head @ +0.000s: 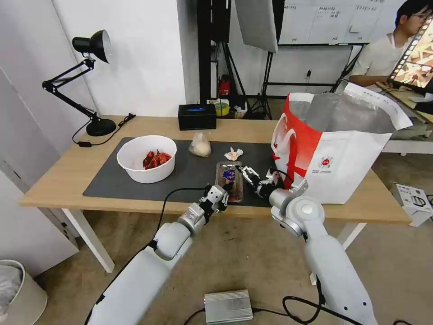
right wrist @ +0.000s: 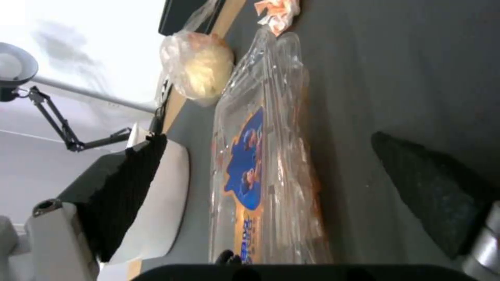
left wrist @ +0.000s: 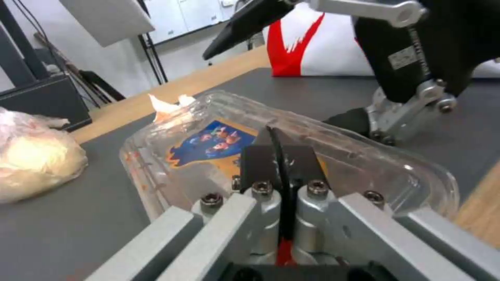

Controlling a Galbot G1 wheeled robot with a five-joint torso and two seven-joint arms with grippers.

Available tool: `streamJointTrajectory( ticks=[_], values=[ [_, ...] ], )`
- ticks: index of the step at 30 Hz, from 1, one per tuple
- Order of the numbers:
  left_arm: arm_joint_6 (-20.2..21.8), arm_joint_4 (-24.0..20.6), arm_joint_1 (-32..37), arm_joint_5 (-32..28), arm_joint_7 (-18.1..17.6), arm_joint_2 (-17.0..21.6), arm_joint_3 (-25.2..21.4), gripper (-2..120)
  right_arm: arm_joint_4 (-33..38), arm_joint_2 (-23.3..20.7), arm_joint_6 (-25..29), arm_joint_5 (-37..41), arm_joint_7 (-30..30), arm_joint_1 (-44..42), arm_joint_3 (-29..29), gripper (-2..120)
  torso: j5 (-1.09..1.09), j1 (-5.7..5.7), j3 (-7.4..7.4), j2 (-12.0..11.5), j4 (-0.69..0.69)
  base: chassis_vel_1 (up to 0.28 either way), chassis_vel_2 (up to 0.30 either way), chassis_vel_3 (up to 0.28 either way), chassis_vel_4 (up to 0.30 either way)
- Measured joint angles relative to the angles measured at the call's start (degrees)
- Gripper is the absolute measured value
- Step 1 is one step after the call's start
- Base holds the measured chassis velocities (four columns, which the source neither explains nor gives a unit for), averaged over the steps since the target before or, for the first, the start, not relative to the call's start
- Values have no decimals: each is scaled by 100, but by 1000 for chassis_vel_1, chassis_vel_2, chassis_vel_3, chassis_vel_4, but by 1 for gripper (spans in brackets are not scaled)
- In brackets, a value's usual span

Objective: Pick up the trash from the table and place it into the takeout bag.

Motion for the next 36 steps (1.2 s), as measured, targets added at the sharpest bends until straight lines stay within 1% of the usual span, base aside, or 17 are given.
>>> streamJointTrajectory(
  ticks=[7, 10, 11, 15, 16, 19, 20, 23, 24, 26, 27, 28, 30, 31, 32, 35, 36],
  values=[
    [-19, 1, 32, 8, 9, -11, -9, 0, -73, 21, -18, -87, -23, 48, -44, 100, -1, -1, -1, 1, -1, 0, 0, 0, 0],
    [-19, -3, 36, 9, 12, -10, -21, 0, -94, 27, -41, -150, -22, 50, -60, 93, 0, -1, -1, 1, -2, 0, 0, 0, 0],
    [-19, -3, 36, 9, 12, -10, -21, 0, -94, 27, -41, -150, -22, 50, -60, 93, 0, -1, -1, 1, -2, 0, 0, 0, 0],
    [-19, -19, 35, 9, 12, -21, -26, 0, -121, 23, -55, -208, -6, 32, -72, 74, 1, 0, 1, 0, 0, 0, 0, 0, 0],
    [-19, -19, 35, 9, 12, -21, -26, 0, -121, 23, -55, -208, -6, 32, -72, 74, 1, 0, 1, 0, 0, 0, 0, 0, 0],
    [-19, -21, 36, 9, 8, -47, -20, 0, -130, 13, -58, -229, 1, 10, -74, 60, 2, 0, 1, -1, 0, 0, 0, 0, 0],
    [-19, -21, 36, 9, 8, -47, -20, 0, -130, 13, -58, -229, 1, 10, -74, 60, 2, 0, 1, -1, 0, 0, 0, 0, 0],
    [-17, -26, 38, 9, -3, -66, -7, 0, -142, 2, -66, -233, 5, -2, -79, 45, 2, 0, 2, -1, 2, 0, 0, 0, 0],
    [-17, -26, 38, 9, -3, -66, -7, 0, -142, 2, -66, -233, 5, -2, -79, 45, 2, 0, 2, -1, 2, 0, 0, 0, 0],
    [-15, -28, 36, 8, -8, -73, 0, 0, -145, -7, -71, -233, 5, -9, -80, 36, 2, 1, 2, -1, 2, 0, 0, 0, 0],
    [-14, -28, 32, 7, -11, -79, 3, 4, -145, -8, -72, -231, -1, -11, -78, 32, 3, 1, 2, -1, 2, 0, 0, 0, 0],
    [-14, -28, 32, 7, -11, -79, 3, 4, -145, -8, -72, -231, -1, -11, -78, 32, 3, 1, 2, -1, 2, 0, 0, 0, 0],
    [-12, -28, 26, 0, -20, -88, 16, 10, -145, -9, -72, -230, -13, -13, -70, 23, 2, 0, 2, -1, 2, 0, 0, 0, 0],
    [-11, -32, 23, -9, -37, -98, 22, 15, -145, -9, -72, -234, -24, -15, -65, 15, 2, 0, 1, -1, 2, 0, 0, 0, 0],
    [-11, -32, 23, -9, -37, -98, 22, 15, -145, -9, -72, -234, -24, -15, -65, 15, 2, 0, 1, -1, 2, 0, 0, 0, 0],
    [-7, -70, 26, -101, -157, -105, 43, 27, -134, -6, -68, -241, -32, -25, -55, 2, 1, 0, 2, -1, 1, 0, 0, 0, 0],
    [-7, -70, 26, -101, -157, -105, 43, 27, -134, -6, -68, -241, -32, -25, -55, 2, 1, 0, 2, -1, 1, 0, 0, 0, 0]
  ],
)
